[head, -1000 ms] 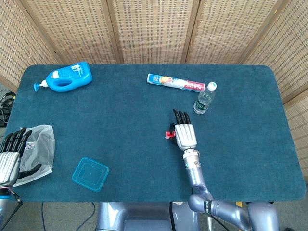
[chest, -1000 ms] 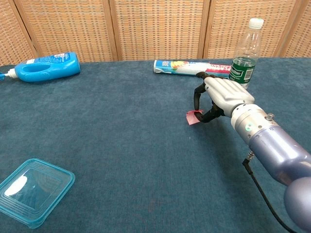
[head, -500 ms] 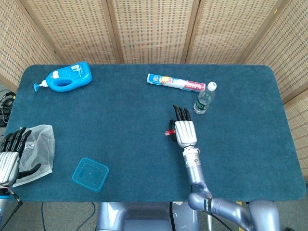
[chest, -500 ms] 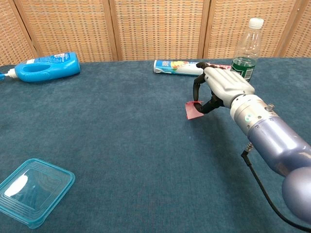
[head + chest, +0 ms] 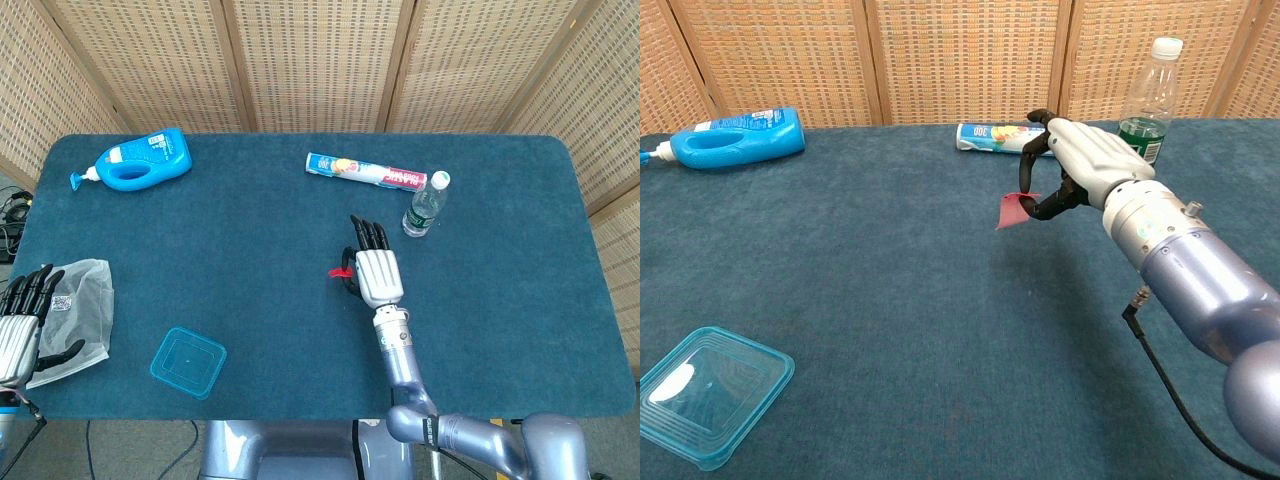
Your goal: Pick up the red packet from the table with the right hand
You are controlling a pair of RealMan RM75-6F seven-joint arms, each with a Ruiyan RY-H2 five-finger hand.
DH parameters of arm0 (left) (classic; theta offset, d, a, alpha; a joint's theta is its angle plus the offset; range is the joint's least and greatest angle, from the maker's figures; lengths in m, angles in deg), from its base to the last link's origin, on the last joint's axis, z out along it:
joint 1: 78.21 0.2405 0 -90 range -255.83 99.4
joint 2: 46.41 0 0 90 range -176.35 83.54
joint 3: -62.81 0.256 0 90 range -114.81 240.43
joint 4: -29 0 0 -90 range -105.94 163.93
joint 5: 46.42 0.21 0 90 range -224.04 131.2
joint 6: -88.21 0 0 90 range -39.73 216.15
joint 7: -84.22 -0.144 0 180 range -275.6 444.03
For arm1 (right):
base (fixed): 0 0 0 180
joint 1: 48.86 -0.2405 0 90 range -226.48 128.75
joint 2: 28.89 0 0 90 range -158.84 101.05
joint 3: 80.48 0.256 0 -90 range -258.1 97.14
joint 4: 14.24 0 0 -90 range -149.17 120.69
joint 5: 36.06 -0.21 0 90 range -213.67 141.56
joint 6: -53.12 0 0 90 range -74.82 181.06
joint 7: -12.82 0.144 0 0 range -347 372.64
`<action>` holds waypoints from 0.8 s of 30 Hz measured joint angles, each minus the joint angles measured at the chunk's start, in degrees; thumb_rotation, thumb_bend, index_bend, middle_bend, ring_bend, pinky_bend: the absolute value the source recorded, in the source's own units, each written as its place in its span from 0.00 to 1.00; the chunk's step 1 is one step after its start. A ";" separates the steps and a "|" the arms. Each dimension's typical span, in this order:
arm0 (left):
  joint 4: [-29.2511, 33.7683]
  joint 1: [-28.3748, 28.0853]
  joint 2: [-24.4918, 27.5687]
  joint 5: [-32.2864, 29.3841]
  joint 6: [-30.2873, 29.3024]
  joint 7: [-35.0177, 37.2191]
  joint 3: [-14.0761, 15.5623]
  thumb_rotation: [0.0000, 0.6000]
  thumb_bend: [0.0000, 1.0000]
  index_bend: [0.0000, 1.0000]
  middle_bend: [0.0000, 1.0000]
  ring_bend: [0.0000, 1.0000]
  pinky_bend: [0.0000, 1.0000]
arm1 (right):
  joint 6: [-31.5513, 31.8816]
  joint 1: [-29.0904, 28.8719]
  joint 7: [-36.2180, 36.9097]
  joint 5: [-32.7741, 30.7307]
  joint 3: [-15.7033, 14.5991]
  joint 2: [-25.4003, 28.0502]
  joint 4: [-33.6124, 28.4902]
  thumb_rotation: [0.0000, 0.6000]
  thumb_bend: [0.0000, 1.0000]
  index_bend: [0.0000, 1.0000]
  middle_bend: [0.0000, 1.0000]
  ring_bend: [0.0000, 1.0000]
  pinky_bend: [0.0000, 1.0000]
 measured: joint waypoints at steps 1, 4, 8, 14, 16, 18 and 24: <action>0.01 -0.01 0.02 0.03 0.01 0.03 0.01 1.00 0.19 0.00 0.00 0.00 0.00 | -0.08 0.08 0.23 -0.15 0.00 0.10 -0.64 1.00 0.65 0.66 0.09 0.00 0.00; 0.00 -0.02 0.01 0.09 0.03 0.00 0.04 1.00 0.19 0.00 0.00 0.00 0.00 | -0.69 0.40 0.64 -1.16 -0.02 0.59 -3.10 1.00 0.65 0.66 0.09 0.00 0.00; 0.02 0.01 0.05 0.12 -0.09 0.08 0.01 1.00 0.19 0.00 0.00 0.00 0.00 | -1.37 0.64 -0.94 -2.74 -0.19 1.40 -5.99 1.00 0.64 0.65 0.09 0.00 0.00; 0.06 0.06 0.16 0.01 -0.13 0.27 -0.06 1.00 0.19 0.00 0.00 0.00 0.00 | -0.36 1.03 -1.96 -2.69 -0.82 2.14 -10.07 1.00 0.64 0.66 0.10 0.00 0.00; 0.10 0.06 0.21 0.04 -0.10 0.27 -0.03 1.00 0.19 0.00 0.00 0.00 0.00 | 0.21 1.22 -1.54 -2.10 -1.03 2.32 -11.30 1.00 0.64 0.66 0.10 0.00 0.00; 0.14 0.07 0.24 0.11 -0.16 0.29 -0.02 1.00 0.19 0.00 0.00 0.00 0.00 | 0.44 1.48 -0.23 -1.80 -1.11 2.52 -12.65 1.00 0.64 0.66 0.10 0.00 0.00; 0.30 0.21 0.39 0.22 -0.50 0.52 -0.07 1.00 0.19 0.00 0.00 0.00 0.00 | -0.85 2.17 6.24 -1.81 -0.95 3.71 -16.90 1.00 0.64 0.66 0.10 0.00 0.00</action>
